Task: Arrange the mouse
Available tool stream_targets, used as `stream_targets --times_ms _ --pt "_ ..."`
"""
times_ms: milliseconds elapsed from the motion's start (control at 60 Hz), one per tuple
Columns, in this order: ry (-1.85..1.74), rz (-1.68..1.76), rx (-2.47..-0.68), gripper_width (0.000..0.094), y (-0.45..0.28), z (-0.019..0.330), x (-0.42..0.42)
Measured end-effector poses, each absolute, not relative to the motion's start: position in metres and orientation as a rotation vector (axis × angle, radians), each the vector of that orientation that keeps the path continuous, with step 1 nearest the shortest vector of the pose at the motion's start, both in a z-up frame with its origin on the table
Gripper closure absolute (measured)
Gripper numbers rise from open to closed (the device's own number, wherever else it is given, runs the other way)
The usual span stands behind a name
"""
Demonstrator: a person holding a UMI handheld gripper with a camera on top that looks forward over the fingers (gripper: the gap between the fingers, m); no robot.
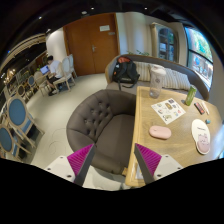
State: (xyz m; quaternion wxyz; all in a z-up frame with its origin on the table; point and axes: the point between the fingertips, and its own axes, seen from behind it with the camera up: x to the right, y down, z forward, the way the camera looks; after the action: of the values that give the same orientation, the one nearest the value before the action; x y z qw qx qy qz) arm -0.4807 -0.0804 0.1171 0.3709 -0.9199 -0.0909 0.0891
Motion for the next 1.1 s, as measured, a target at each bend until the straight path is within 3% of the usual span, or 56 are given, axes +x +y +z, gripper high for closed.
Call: stream_targets --times_ms 133,650,800,1100 --pt "-0.173 0.159 -2.335 0.0087 -0.074 0.112 -0.451" --pt "-0.101 -0.043 -2.3 0.0096 -0.004 0.014 -0.28" --pt "-0.237 -0.055 -2.283 0.0103 0.021 -0.011 -0.266" --pt "-0.271 0.085 -2.207 0.0113 0.07 -0.013 -0.28"
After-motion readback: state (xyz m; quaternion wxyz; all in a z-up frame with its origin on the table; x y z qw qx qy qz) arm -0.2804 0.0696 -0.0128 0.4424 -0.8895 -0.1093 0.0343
